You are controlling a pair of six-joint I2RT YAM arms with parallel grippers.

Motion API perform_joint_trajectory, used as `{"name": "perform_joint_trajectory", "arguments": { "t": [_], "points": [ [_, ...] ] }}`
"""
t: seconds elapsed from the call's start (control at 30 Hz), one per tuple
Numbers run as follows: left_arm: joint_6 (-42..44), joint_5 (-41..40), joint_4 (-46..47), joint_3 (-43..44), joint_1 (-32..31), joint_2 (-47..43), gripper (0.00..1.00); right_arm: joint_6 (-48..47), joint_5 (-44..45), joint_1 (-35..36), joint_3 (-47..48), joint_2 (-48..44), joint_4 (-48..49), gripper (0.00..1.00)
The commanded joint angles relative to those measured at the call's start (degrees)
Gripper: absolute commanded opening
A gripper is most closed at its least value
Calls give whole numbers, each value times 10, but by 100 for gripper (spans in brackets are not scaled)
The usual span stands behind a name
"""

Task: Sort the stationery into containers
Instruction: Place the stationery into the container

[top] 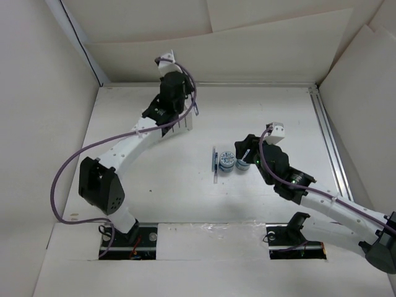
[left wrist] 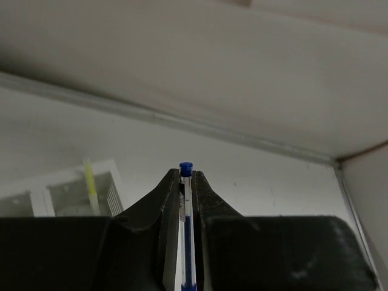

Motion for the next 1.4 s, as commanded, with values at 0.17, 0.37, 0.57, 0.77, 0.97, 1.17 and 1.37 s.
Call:
{"name": "perform_joint_trajectory", "arguments": {
  "t": [0.17, 0.37, 0.57, 0.77, 0.97, 1.17, 1.37],
  "points": [
    [71, -34, 41, 141, 97, 115, 0, 2, -7, -3, 4, -7, 13, 66],
    [131, -41, 96, 174, 113, 191, 0, 2, -7, -3, 4, -7, 13, 66],
    [167, -55, 134, 180, 113, 232, 0, 2, -7, -3, 4, -7, 18, 66],
    [186, -61, 168, 157, 113, 238, 0, 2, -7, -3, 4, -1, 18, 66],
    [210, -91, 218, 89, 94, 238, 1, -3, -7, -3, 4, -1, 18, 66],
    [215, -97, 237, 54, 88, 233, 10, -3, -7, -3, 4, -7, 18, 66],
    [189, -78, 237, 32, 83, 152, 56, -3, -7, -8, 4, -7, 18, 66]
  ]
}}
